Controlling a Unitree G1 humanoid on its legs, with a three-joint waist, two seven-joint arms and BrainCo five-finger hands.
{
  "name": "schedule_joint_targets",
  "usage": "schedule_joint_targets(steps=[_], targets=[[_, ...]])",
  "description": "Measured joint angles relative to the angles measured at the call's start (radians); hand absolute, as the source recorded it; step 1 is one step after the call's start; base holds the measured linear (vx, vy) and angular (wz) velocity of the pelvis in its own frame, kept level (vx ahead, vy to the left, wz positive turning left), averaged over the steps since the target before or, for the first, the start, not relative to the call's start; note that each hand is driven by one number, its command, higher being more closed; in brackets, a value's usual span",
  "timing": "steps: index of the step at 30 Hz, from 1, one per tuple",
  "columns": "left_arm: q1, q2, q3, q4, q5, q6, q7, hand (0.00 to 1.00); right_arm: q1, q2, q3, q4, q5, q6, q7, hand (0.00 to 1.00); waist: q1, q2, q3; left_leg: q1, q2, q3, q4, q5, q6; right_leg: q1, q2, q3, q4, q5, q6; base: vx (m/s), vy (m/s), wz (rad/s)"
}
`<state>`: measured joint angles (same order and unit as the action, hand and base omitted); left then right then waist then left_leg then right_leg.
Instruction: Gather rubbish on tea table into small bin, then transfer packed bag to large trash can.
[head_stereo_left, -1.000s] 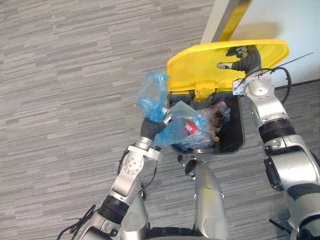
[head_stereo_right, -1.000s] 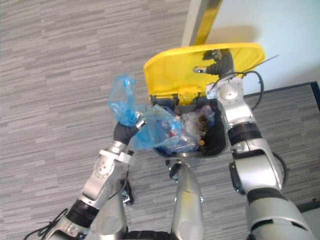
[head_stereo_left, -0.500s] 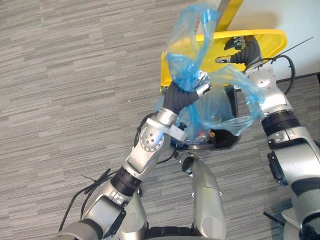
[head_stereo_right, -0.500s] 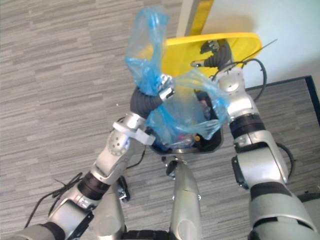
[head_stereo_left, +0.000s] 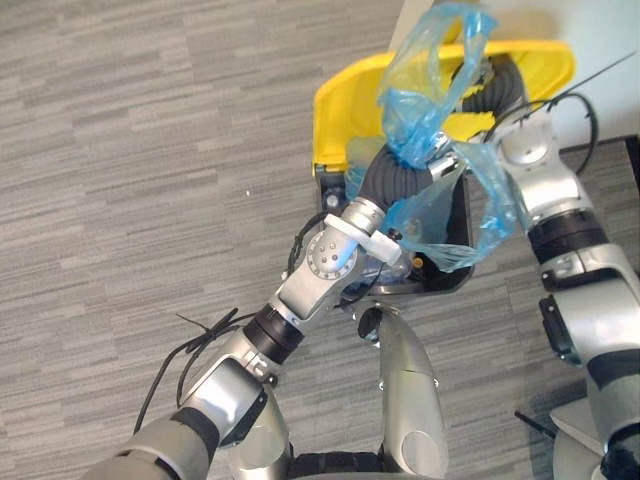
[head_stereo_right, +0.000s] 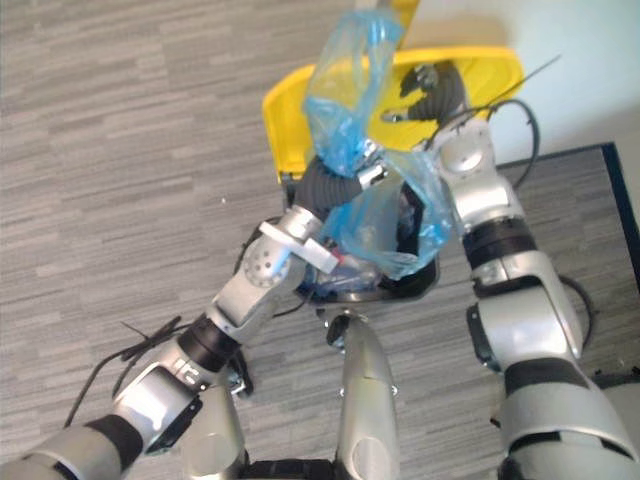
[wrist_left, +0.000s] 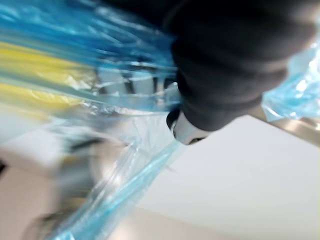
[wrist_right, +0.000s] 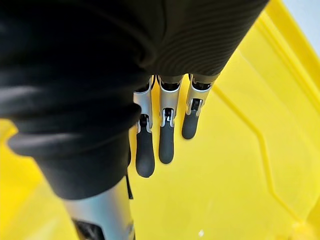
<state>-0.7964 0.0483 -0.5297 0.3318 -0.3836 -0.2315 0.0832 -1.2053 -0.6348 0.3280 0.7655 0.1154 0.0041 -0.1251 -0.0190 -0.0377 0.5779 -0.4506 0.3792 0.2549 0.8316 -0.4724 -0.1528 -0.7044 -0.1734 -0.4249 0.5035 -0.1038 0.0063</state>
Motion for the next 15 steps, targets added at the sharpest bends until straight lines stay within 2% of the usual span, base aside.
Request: schedule_joint_targets(steps=[4,9,10,14,15], targets=[[-0.045,0.000,0.001,0.168,0.096,0.043,0.000,1.00,-0.012,-0.001,0.001,-0.006,0.000,0.000,-0.001,0.00,-0.014,-0.002,0.001,-0.021,0.016,0.008,0.023,-0.005,-0.010,-0.023,0.000,-0.002,0.018,0.005,-0.008,-0.01,-0.020,-0.03],[-0.090,-0.001,0.012,0.268,0.208,0.055,0.001,1.00,-0.012,0.022,0.000,-0.059,0.001,-0.001,-0.008,0.00,-0.027,-0.012,0.000,-0.049,0.036,0.014,0.051,-0.017,-0.019,-0.048,0.001,-0.003,0.033,0.005,-0.009,-0.02,-0.016,-0.02],[-0.095,-0.003,0.024,0.300,0.239,0.069,0.002,0.00,-0.012,0.036,0.000,-0.084,0.001,0.000,-0.012,0.00,-0.032,-0.013,0.000,-0.055,0.042,0.019,0.053,-0.017,-0.019,-0.054,0.002,-0.003,0.033,0.005,-0.009,0.00,0.000,0.00],[-0.096,-0.002,0.068,0.374,0.375,0.103,0.012,0.00,-0.012,0.085,0.000,-0.144,0.001,-0.006,-0.024,0.00,-0.041,-0.026,0.000,-0.071,0.061,0.045,0.056,-0.016,-0.019,-0.080,0.007,0.000,0.034,0.005,-0.009,-0.02,-0.056,-0.07],[-0.096,-0.003,0.082,0.392,0.447,0.122,0.028,0.00,-0.012,0.107,0.000,-0.168,0.001,-0.012,-0.028,0.00,-0.042,-0.033,-0.001,-0.075,0.072,0.061,0.058,-0.016,-0.020,-0.094,0.009,0.002,0.036,0.005,-0.009,-0.01,-0.064,-0.06]])
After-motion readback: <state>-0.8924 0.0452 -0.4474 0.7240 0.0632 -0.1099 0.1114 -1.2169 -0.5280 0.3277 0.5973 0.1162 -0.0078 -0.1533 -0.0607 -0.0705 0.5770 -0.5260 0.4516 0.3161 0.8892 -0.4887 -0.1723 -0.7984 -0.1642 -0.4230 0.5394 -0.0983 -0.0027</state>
